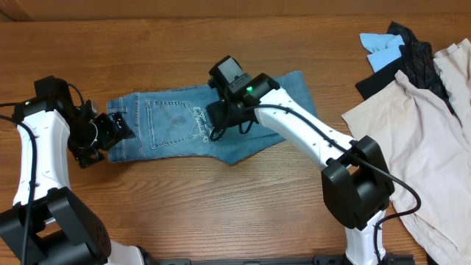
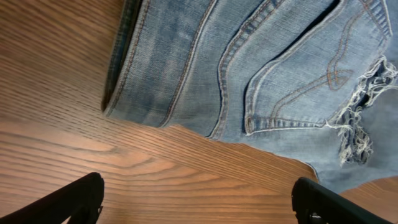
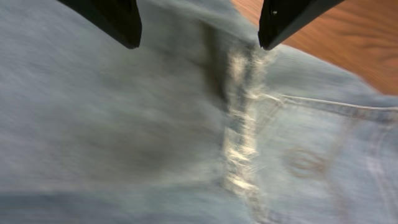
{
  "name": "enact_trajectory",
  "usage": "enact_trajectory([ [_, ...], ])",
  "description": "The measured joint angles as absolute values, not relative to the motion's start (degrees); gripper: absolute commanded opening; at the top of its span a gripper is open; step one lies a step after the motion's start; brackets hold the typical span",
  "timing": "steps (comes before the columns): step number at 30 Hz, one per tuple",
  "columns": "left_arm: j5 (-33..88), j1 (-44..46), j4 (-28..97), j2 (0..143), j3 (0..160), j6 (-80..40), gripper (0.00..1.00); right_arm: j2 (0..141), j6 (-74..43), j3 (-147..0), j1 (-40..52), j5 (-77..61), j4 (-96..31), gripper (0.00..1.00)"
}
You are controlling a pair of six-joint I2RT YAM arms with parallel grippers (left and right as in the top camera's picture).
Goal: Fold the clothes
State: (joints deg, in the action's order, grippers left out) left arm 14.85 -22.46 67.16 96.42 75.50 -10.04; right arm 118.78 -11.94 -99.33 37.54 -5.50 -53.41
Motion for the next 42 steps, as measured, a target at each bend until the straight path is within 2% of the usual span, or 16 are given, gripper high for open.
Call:
enact_trajectory([
  [7,7.79,-22.46,64.05,96.42,75.22,-10.61,1.00,118.67,-11.94,-100.73,33.74,0.51,-59.00,0.66],
  [12,5.76,-22.46,55.83,96.42,71.16,-10.79,1.00,117.43,-11.97,-100.75,31.57,1.93,-60.71,0.66],
  [21,5.23,-22.46,38.89,96.57,62.17,-11.86,0.93,116.62,-11.94,-100.97,31.70,2.37,-61.76,0.67],
  [33,8.49,-22.35,28.08,107.07,62.81,-11.84,0.92,116.62,-11.99,-100.97,31.70,2.35,-63.44,0.67],
  [40,12.95,-22.39,25.82,110.43,65.43,-11.31,0.66,116.62,-11.97,-100.99,31.70,2.37,-63.94,0.67],
  [42,14.22,-22.48,25.67,110.76,65.63,-11.33,0.52,116.62,-11.99,-100.99,31.70,2.39,-63.94,0.67],
])
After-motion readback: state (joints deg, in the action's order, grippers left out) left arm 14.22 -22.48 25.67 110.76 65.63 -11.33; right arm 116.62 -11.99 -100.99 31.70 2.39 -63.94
